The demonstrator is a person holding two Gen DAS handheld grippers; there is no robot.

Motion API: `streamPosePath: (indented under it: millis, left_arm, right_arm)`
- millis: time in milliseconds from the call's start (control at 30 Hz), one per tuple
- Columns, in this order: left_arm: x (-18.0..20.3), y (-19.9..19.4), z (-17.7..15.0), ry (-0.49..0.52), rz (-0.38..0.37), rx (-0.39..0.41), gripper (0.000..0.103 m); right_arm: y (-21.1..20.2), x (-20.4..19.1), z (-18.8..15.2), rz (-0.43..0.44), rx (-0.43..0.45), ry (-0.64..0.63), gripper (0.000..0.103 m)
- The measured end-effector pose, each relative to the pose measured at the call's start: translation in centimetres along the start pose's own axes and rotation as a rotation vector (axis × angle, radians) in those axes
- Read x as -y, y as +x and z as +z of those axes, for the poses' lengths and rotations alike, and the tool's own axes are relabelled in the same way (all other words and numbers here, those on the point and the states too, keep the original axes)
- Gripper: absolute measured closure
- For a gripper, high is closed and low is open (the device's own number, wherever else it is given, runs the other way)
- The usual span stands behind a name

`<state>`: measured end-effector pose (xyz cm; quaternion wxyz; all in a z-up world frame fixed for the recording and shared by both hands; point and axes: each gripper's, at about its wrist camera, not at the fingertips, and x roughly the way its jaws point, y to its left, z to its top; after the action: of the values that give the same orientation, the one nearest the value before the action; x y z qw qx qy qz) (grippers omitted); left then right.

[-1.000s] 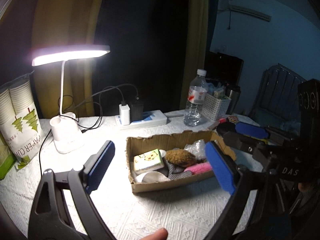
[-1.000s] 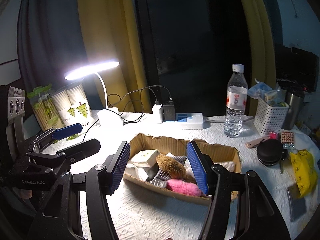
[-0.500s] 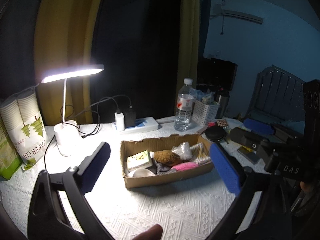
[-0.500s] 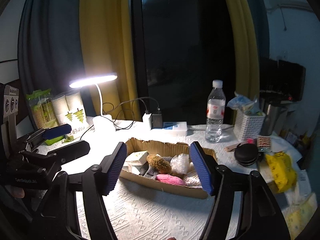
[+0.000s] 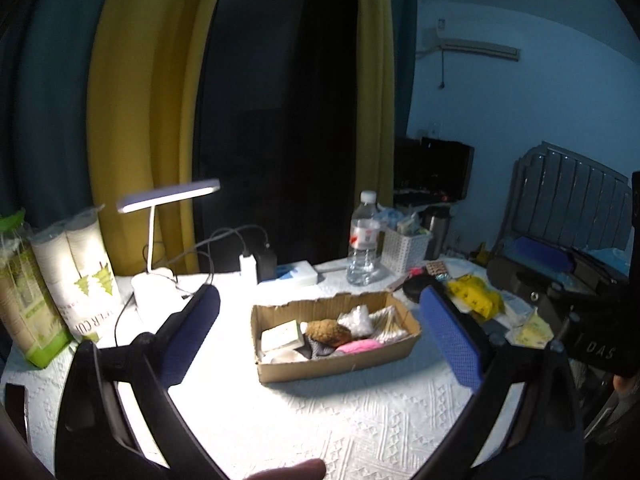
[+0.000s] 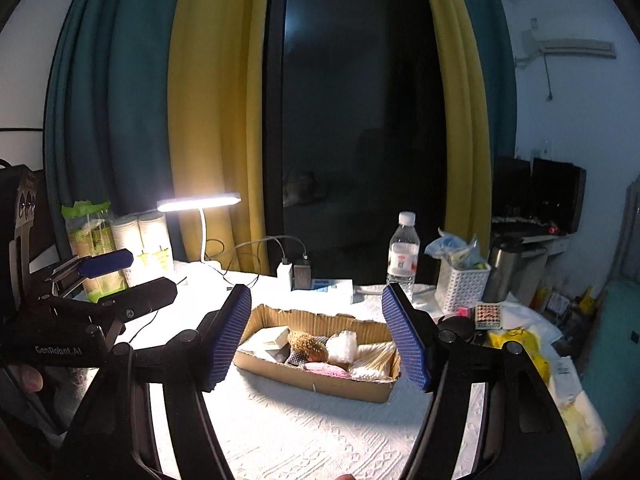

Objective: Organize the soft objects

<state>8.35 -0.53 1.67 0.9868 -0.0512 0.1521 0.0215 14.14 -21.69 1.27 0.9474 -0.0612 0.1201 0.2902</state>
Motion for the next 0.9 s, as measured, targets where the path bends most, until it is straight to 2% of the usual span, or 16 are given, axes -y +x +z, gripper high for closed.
streamPosePath:
  millis: [133,233,300,333,633,900]
  left_arm:
    - [0.5,-2.3,0.8,0.016,0.002,0.034,0.002]
    - [0.5,-3.7,1.4,0.007,0.000,0.054,0.002]
    - [0.5,-4.8,1.7,0.003,0.005,0.069,0.002]
    - [0.5,-5.3,1.8,0.001,0.007,0.076,0.002]
    - [1.1,-9.0,2.1,0.026,0.006,0.103,0.002]
    - [0.8,-10.0,2.2,0.017,0.015,0.120,0.002]
  right_arm:
    - [-1.9,-0.6,0.5,-0.012,0.017,-0.002,0.032]
    - [-2.9,-0.9,0.7,-0.011,-0.001,-0.001,0.031]
    - [-3.9,-1.2,0.9,-0.025,0.006,-0.003,0.022]
    - [-4.4,-1.3,0.9,-0.026,0.010,0.001,0.022]
    - [-7.6,-2.7,0.9,-0.044,0.028,-0.011,0.021]
    - [-8.2,-2.9,1.1,-0.047,0.038,-0.018,0.021]
